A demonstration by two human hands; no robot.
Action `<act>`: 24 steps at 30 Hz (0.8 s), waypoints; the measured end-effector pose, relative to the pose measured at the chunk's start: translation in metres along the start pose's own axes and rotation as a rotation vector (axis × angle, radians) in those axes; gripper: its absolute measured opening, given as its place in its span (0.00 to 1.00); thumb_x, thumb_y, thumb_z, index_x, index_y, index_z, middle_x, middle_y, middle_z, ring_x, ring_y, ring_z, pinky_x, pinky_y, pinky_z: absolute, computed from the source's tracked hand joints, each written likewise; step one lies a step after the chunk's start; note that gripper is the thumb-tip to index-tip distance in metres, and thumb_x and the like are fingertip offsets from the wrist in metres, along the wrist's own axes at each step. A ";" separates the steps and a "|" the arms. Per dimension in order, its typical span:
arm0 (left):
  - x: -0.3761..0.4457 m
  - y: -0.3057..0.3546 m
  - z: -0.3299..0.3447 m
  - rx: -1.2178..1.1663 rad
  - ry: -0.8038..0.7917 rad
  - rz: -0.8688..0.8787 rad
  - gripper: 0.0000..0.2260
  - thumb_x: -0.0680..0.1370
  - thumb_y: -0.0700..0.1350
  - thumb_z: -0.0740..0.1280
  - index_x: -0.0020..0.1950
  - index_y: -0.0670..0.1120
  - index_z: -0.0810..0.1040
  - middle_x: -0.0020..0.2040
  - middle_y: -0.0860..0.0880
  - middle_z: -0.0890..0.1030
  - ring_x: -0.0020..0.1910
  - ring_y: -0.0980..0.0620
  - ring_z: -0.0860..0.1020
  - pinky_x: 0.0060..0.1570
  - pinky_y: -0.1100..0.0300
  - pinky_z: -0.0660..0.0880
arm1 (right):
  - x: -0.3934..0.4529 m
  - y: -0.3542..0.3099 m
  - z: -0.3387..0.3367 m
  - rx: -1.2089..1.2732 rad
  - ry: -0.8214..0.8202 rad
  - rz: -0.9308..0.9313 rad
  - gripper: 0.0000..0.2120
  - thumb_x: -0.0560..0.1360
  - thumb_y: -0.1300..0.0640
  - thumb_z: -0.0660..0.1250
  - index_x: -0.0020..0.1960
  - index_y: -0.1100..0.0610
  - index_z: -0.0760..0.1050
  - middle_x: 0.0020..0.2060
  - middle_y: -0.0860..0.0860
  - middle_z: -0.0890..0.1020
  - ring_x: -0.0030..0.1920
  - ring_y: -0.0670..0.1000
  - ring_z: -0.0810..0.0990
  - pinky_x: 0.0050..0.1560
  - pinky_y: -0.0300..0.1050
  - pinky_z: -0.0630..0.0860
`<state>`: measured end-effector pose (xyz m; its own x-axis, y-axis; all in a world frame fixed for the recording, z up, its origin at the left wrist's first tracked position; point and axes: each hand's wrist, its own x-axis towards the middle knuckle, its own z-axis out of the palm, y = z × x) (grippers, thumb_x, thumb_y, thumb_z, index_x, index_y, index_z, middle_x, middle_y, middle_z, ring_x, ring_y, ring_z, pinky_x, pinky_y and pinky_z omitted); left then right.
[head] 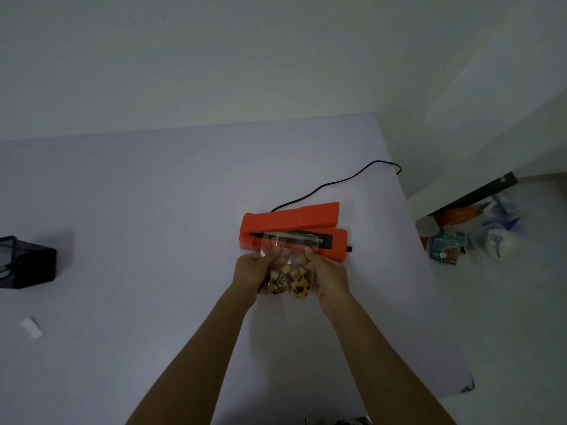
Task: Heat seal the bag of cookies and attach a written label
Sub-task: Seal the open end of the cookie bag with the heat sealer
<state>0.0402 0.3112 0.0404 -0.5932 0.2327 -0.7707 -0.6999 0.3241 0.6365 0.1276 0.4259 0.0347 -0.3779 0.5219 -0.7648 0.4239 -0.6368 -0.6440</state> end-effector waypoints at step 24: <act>0.004 0.003 0.001 -0.013 0.017 0.005 0.11 0.73 0.51 0.72 0.39 0.44 0.80 0.38 0.46 0.83 0.39 0.47 0.82 0.37 0.59 0.78 | -0.066 -0.074 0.002 -0.372 0.278 -0.808 0.20 0.70 0.38 0.69 0.48 0.53 0.72 0.42 0.50 0.77 0.41 0.45 0.76 0.37 0.31 0.74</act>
<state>0.0360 0.3142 0.0389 -0.6033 0.2187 -0.7670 -0.7018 0.3112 0.6408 0.1193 0.4379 0.1327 -0.4827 0.8754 -0.0273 0.3728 0.1771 -0.9108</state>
